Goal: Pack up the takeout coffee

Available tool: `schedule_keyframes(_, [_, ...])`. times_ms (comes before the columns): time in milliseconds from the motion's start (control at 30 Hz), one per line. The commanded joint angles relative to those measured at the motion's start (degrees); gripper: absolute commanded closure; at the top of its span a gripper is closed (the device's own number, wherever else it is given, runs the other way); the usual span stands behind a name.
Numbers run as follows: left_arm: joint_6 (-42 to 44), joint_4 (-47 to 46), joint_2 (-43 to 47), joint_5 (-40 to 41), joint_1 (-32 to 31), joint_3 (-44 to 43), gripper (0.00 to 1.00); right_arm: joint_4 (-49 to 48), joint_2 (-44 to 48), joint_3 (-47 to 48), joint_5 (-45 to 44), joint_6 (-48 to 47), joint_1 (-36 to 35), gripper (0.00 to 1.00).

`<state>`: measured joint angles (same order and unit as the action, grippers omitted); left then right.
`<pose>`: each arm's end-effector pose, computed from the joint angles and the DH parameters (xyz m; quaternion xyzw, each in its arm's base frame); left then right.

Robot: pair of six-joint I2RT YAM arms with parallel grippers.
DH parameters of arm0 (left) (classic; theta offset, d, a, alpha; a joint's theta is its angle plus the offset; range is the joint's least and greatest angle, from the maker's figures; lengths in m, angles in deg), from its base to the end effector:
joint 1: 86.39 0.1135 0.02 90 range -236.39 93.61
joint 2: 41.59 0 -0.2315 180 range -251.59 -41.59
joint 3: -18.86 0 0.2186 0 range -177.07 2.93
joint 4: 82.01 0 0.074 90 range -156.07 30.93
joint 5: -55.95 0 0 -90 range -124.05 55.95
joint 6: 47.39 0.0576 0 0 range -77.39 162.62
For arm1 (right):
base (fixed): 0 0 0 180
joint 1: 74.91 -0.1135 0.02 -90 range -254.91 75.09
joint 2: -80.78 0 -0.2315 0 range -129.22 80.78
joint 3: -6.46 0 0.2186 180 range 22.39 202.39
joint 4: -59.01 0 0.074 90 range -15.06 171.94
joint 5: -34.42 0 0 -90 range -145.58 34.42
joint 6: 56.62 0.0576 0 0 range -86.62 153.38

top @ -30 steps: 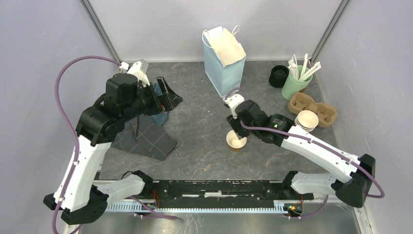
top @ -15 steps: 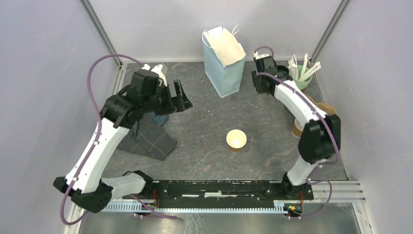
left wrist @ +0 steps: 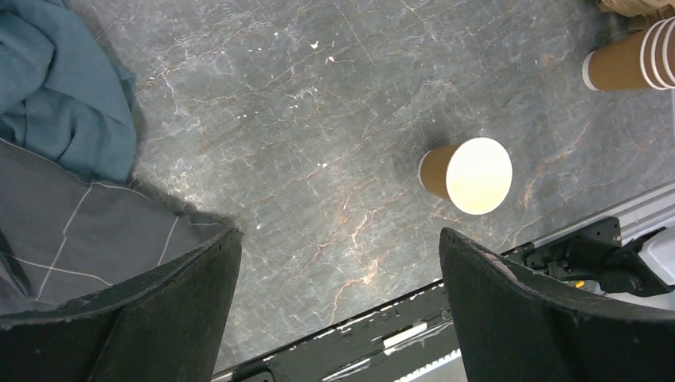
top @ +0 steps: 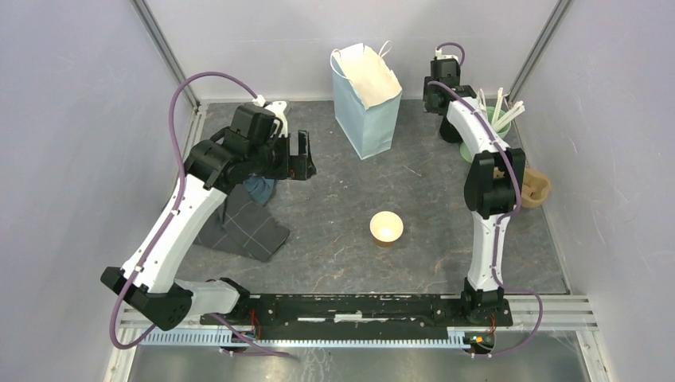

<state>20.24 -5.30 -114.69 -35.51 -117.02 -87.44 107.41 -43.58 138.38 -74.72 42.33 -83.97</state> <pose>0.1981 -0.1190 0.3641 0.0712 0.9160 -0.1866 0.3479 0.4617 0.0545 0.2494 0.0683 0.8968 -0.0851 0.4288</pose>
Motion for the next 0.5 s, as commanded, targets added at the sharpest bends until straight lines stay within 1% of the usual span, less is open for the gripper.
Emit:
schedule_keyframes(0, [5.06,-1.56,-0.17,2.35,-0.13,-1.01,0.00,-2.54,-3.59,4.40,-0.62,4.60,1.27,0.42])
schedule_keyframes(167, [5.97,-1.54,-1.51,3.21,-0.17,-1.51,0.00,-2.85,-7.26,6.60,-1.29,5.40,2.37,0.38])
schedule_keyframes(300, [6.29,-1.53,-2.08,3.27,-0.13,-1.87,0.00,-3.36,-8.86,7.35,-1.38,6.20,3.09,0.39])
schedule_keyframes(467, [6.43,-1.57,-2.40,3.56,-0.15,-1.58,0.00,-4.02,-10.19,7.86,-1.27,6.76,3.78,0.44])
